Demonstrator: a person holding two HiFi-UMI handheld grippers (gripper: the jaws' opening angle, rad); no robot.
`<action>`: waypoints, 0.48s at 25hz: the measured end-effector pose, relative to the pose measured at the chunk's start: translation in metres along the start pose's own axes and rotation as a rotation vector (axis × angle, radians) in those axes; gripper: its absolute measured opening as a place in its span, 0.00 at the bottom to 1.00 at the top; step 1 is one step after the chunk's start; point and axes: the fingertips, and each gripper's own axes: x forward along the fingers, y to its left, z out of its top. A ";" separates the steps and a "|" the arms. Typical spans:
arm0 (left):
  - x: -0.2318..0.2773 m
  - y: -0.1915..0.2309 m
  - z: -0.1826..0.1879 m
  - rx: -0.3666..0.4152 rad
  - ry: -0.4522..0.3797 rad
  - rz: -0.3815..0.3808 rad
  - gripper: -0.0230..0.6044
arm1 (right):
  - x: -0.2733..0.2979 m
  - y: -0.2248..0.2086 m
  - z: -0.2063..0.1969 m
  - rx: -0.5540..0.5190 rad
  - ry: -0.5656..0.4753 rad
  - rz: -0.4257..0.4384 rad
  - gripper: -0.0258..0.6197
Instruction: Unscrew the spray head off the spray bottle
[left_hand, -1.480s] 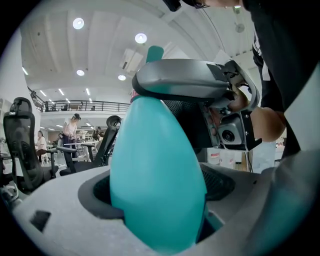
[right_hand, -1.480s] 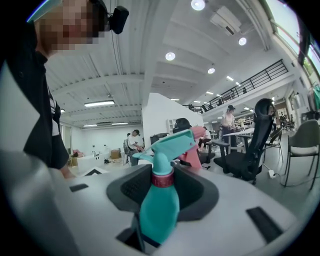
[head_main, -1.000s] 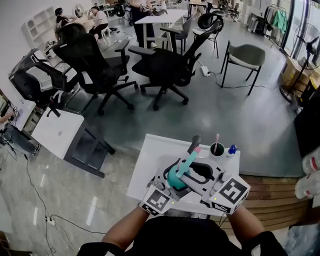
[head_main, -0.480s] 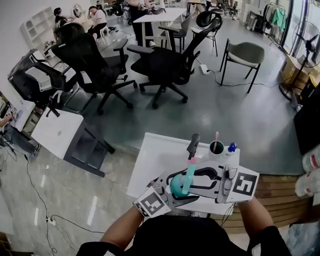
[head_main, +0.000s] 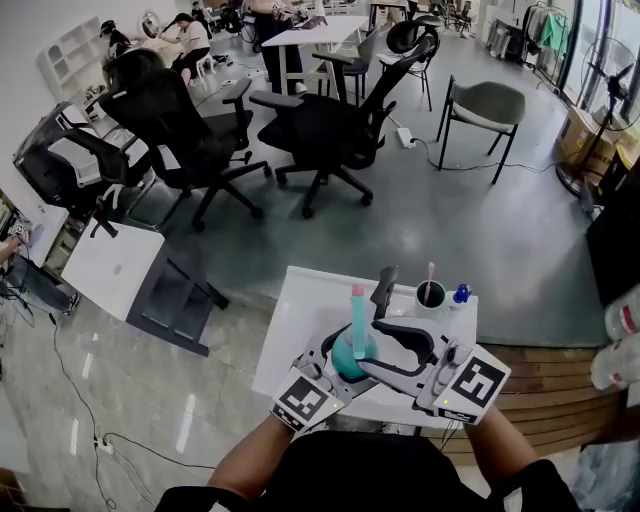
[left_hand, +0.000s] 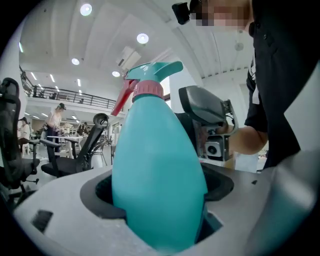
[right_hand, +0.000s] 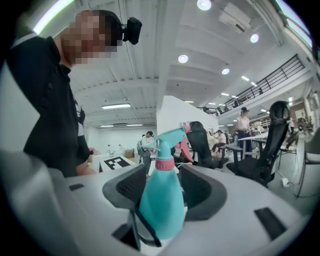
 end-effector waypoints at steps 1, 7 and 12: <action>0.000 0.005 -0.001 0.003 0.008 0.030 0.75 | -0.001 -0.002 0.000 0.013 -0.002 -0.024 0.38; 0.003 0.021 -0.005 0.083 0.073 0.195 0.75 | 0.008 -0.004 0.002 0.037 0.007 -0.120 0.38; 0.006 0.022 -0.003 0.092 0.079 0.234 0.75 | 0.011 -0.010 0.005 -0.007 -0.011 -0.243 0.34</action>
